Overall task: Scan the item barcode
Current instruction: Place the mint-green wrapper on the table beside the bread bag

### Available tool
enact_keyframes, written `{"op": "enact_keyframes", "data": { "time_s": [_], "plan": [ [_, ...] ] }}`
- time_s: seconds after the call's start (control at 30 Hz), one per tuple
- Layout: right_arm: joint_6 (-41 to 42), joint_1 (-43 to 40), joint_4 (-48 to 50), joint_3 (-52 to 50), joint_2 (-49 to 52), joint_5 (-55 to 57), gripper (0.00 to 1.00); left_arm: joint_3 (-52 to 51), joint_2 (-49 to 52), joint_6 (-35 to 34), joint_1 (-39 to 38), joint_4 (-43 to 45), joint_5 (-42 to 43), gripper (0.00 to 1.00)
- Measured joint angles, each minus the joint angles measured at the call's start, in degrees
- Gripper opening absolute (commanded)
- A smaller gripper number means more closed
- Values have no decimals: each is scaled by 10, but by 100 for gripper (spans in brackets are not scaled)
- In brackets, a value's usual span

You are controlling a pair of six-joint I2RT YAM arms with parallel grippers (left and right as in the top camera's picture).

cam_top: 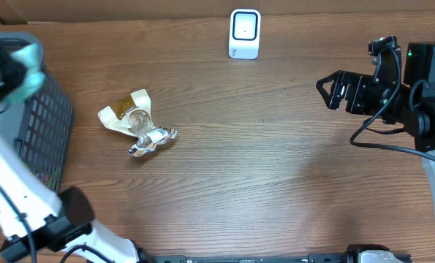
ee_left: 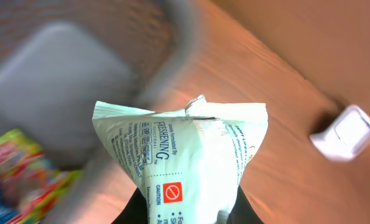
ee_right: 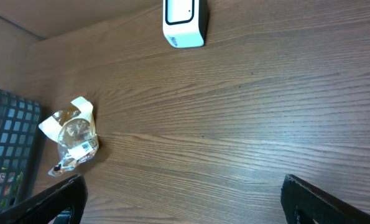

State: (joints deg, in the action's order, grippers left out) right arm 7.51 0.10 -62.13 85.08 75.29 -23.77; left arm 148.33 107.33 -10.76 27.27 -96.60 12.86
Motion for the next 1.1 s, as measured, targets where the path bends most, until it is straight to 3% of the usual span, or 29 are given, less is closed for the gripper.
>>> {"op": "enact_keyframes", "data": {
  "time_s": [0.17,0.33,0.7,0.87,1.1],
  "plan": [
    [0,0,-4,0,4,0,100,-36,-2,-7,-145,0,-59,4],
    [0,0,-5,0,8,0,100,-162,0,-58,-246,19,-153,4],
    [0,0,-4,0,9,0,100,-483,19,-108,-327,278,-171,4],
    [0,0,-3,0,10,0,100,-605,21,-118,-337,382,-169,13],
    [0,0,-3,0,10,0,100,-707,22,-126,-337,476,-170,42]
  ]
}}
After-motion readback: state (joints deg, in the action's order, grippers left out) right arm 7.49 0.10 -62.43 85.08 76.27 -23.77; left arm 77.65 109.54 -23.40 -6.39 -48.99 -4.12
